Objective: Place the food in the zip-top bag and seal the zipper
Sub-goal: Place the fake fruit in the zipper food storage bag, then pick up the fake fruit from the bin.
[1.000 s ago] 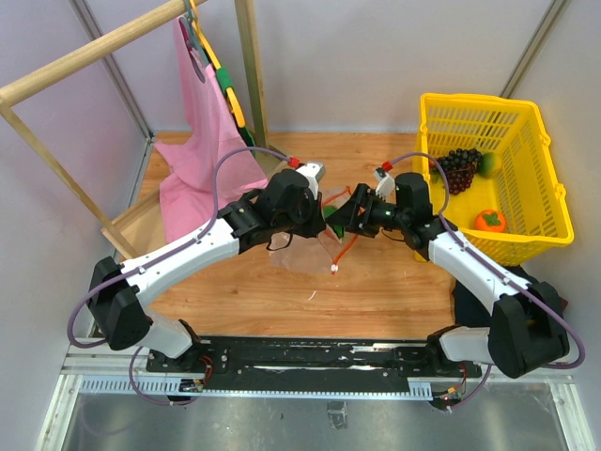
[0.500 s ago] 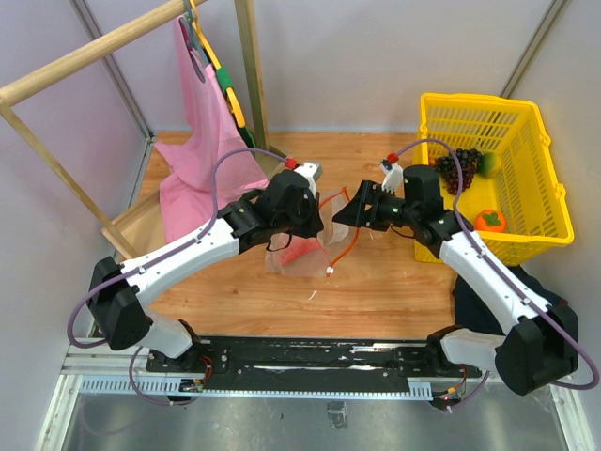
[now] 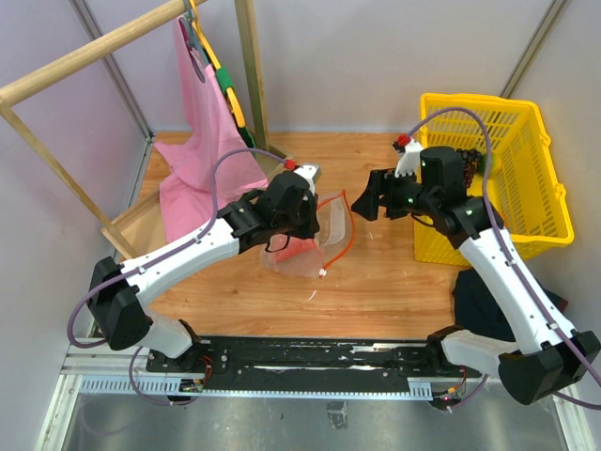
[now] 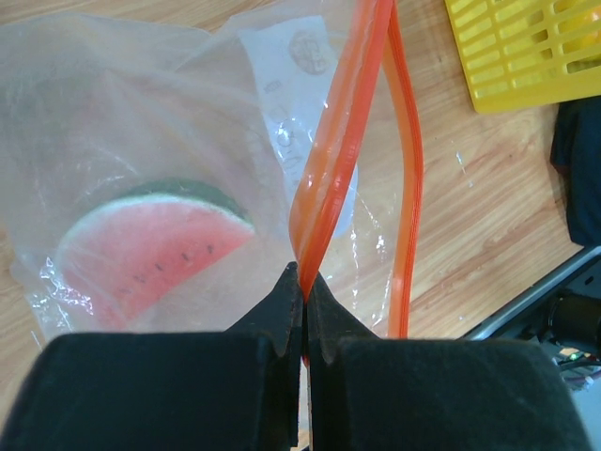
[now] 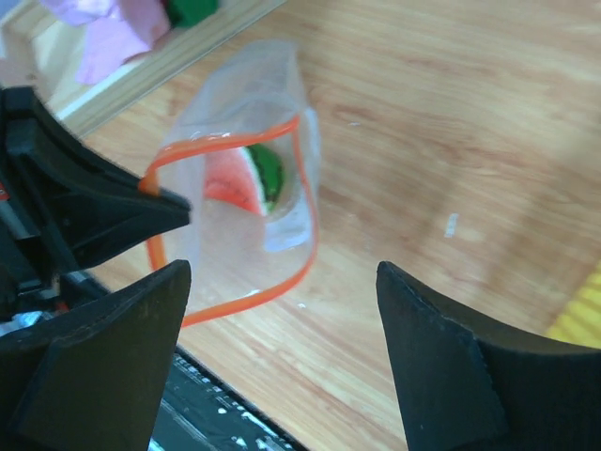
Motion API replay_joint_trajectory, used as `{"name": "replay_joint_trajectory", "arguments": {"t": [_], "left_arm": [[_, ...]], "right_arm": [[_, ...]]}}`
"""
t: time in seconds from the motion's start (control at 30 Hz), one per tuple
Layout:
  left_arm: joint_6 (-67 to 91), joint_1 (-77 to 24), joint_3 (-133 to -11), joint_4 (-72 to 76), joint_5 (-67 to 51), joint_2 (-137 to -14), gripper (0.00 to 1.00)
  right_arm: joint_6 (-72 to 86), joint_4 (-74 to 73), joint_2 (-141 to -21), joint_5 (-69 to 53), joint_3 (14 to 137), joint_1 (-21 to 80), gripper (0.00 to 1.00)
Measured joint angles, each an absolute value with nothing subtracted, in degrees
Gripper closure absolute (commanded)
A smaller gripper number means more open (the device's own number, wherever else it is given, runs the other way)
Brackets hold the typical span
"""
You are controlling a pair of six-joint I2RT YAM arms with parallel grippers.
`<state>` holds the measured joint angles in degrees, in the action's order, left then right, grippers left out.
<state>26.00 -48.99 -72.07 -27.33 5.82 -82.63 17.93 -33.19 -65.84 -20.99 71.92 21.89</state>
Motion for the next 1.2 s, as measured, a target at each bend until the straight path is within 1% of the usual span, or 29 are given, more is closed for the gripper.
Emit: {"name": "replay_joint_trajectory", "arguments": {"t": [0.23,0.3,0.43,0.5,0.67,0.8,0.9,1.2], "left_arm": [[23.8,-49.0,-73.4,-29.5,6.2,-82.7,1.0],[22.9,-49.0,-73.7,-30.4,6.2,-82.7,1.0],[20.8,-49.0,-73.7,-30.8,6.5,-82.7,1.0],[20.1,-48.9,-73.7,-30.7,6.5,-82.7,1.0],[18.9,-48.8,-73.1,-30.3,6.2,-82.6,1.0],[18.2,-48.6,-71.7,-30.1,5.3,-82.3,1.0],[18.0,-48.5,-70.6,-30.0,4.3,-81.7,1.0],[17.7,-48.4,-70.4,-30.0,2.4,-81.3,1.0]], "right_arm": [[10.9,-44.5,-67.8,-4.7,82.9,19.2,0.13],[9.5,-47.1,-68.4,-0.5,84.9,17.5,0.13],[8.2,-51.0,-70.9,5.8,88.5,10.8,0.11],[8.2,-52.1,-72.4,7.4,89.5,6.8,0.1],[8.7,-53.4,-75.4,9.2,89.4,-1.5,0.04],[9.6,-52.5,-76.3,9.0,87.0,-8.5,0.01],[10.7,-51.3,-77.3,9.0,83.5,-12.8,0.02],[14.8,-48.2,-84.7,9.1,75.9,-17.5,0.02]]}}
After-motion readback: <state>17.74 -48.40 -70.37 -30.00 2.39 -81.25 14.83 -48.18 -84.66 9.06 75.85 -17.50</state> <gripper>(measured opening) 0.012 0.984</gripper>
